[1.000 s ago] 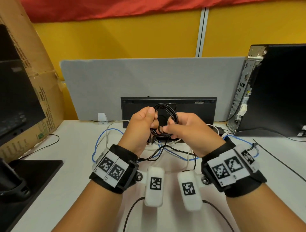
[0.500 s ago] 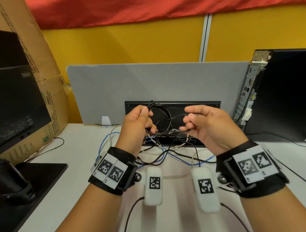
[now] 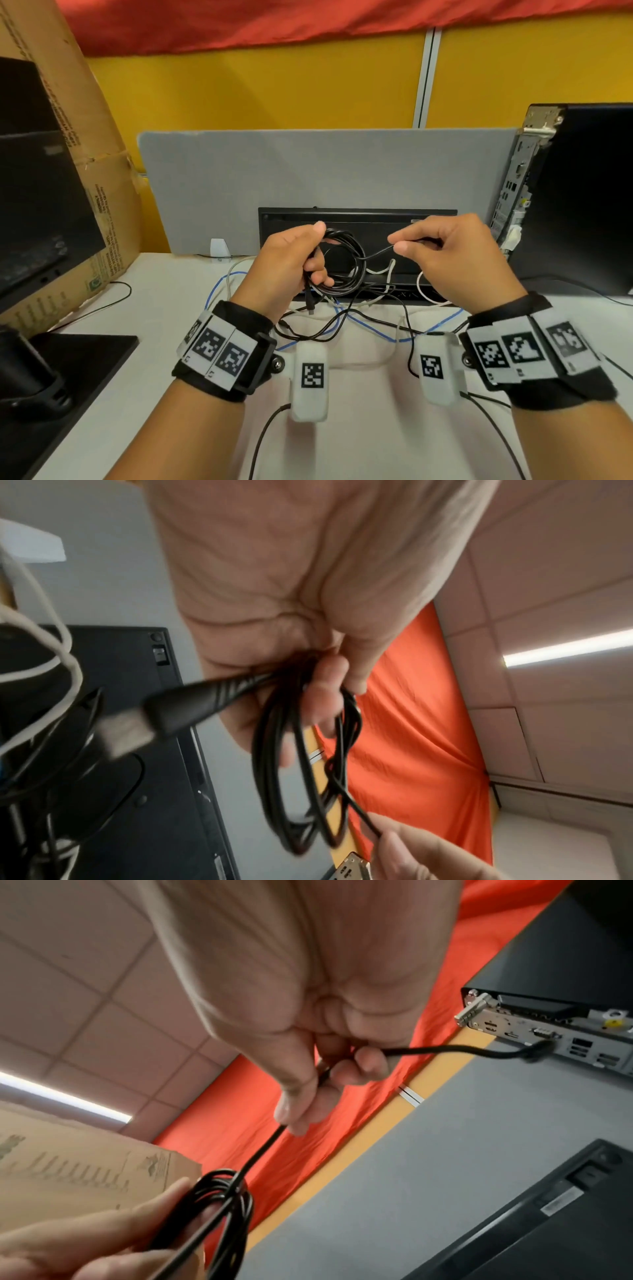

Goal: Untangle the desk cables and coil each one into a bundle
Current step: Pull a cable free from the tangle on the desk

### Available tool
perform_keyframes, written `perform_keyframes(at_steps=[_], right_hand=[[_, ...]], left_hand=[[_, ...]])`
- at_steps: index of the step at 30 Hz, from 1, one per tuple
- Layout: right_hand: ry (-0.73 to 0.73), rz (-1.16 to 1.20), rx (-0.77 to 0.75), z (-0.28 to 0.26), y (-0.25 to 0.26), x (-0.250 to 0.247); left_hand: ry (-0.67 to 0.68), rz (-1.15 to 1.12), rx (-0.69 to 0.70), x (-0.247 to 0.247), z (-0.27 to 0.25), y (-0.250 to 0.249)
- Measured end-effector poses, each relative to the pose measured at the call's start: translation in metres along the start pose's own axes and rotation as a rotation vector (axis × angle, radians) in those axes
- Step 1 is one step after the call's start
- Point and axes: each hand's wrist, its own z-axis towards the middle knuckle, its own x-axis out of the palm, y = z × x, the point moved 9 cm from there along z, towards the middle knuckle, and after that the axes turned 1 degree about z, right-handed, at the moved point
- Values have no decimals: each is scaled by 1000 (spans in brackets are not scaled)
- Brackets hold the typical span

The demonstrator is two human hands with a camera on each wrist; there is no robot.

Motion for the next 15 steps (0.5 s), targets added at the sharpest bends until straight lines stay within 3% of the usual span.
perform_keyframes(at_steps=[5,8,11,15], right_hand=[[-166,-244,-196,-1,13,-12],[-211,-329,-256,-1,15,-14],[-197,-257,-256,0,9,-9],[-105,77,-64,3,-10,5]], left_hand=[[100,183,-17,4,-4,0],[187,146,-27,14,-7,-2],[240,9,-9,23,-11,-6],[203,-124,52,23,-10,-14]])
